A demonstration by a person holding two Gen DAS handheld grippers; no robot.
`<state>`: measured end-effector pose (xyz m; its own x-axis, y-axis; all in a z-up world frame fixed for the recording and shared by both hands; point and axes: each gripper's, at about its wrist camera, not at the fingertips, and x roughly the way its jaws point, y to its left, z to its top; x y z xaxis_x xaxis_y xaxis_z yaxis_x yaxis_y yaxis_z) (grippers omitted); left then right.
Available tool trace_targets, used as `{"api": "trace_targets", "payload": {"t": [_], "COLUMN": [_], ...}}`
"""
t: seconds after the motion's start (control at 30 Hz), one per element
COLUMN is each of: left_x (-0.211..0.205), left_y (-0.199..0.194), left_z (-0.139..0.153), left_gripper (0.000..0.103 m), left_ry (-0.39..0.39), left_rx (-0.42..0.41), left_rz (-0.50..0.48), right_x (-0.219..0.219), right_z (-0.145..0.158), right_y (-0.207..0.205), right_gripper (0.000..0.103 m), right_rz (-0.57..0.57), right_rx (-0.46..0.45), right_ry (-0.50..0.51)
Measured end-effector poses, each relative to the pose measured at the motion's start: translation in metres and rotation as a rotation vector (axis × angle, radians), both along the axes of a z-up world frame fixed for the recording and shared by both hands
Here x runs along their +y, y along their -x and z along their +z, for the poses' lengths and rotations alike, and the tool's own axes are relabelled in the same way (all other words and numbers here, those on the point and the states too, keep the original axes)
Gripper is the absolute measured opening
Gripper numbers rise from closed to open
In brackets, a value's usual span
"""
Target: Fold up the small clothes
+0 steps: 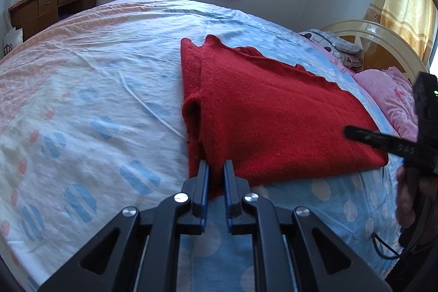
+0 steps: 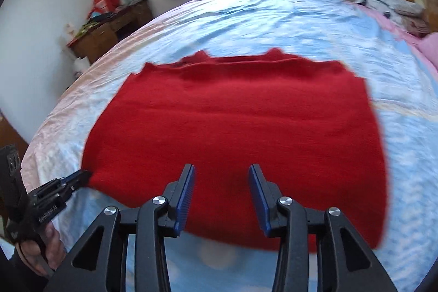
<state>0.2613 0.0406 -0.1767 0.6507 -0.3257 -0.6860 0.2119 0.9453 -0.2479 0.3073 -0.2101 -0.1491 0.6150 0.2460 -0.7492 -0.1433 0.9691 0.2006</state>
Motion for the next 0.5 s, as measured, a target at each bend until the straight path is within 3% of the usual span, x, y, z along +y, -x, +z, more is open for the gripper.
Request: {"api": "trace_targets", "payload": {"t": [0.2, 0.3, 0.37, 0.43, 0.5], "left_x": [0.002, 0.004, 0.009, 0.021, 0.033], "left_y": [0.004, 0.010, 0.013, 0.018, 0.020], "left_z": [0.000, 0.004, 0.011, 0.024, 0.034], "left_gripper": [0.014, 0.021, 0.047, 0.063, 0.070], "left_ry": [0.001, -0.002, -0.012, 0.005, 0.000], "left_rx": [-0.010, -0.008, -0.003, -0.037, -0.072], "left_rz": [-0.007, -0.010, 0.005, 0.030, 0.051], "right_x": [0.040, 0.051, 0.052, 0.051, 0.056], "right_z": [-0.019, -0.022, -0.019, -0.015, -0.007], "right_y": [0.008, 0.020, 0.028, 0.035, 0.042], "right_gripper": [0.053, 0.054, 0.054, 0.054, 0.054], "right_rz": [0.041, 0.072, 0.085, 0.091, 0.108], "right_rx": [-0.043, -0.061, -0.064, -0.068, -0.108], "right_ry": [0.132, 0.220, 0.238, 0.230, 0.217]}}
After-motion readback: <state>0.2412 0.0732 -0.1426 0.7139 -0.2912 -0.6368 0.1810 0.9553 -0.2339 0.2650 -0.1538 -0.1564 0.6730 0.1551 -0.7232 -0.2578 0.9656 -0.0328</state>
